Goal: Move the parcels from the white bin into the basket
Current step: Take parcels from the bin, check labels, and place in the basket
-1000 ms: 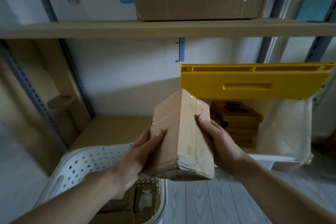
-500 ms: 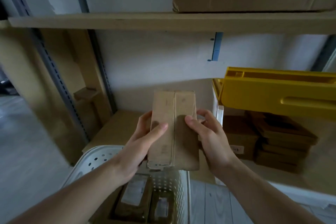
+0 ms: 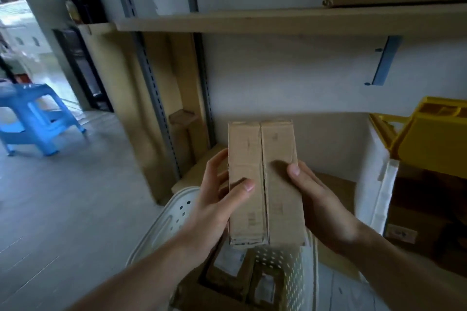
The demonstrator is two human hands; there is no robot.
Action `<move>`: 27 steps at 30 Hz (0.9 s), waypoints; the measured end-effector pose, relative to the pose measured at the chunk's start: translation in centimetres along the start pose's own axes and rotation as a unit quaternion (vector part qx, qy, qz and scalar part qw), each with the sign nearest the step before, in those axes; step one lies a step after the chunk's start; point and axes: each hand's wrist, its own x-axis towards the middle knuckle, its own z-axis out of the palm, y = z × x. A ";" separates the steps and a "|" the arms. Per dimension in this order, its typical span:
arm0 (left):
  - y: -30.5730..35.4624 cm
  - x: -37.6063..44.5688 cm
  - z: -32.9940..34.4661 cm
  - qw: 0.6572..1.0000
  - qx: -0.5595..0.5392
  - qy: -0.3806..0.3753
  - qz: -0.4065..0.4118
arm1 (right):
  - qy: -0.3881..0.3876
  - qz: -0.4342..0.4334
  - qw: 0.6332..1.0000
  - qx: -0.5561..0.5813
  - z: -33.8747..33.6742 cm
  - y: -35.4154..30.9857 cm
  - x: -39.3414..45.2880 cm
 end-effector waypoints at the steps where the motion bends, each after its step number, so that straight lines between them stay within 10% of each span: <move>1: 0.2 -0.3 -0.5 1.000 -0.002 0.016 0.000 | -0.011 -0.003 1.000 0.006 0.8 0.0 0.7; 10: 1.7 -1.1 -3.2 0.999 0.025 0.032 0.009 | 0.001 -0.007 1.000 0.008 3.6 0.4 3.1; 16: 0.2 0.7 -4.3 0.993 0.042 0.105 -0.036 | 0.164 -0.051 0.985 -0.004 2.9 0.5 3.0; 27: -0.3 1.8 -2.7 0.998 -0.037 -0.035 0.029 | 0.238 -0.105 0.964 -0.060 2.9 -0.2 3.1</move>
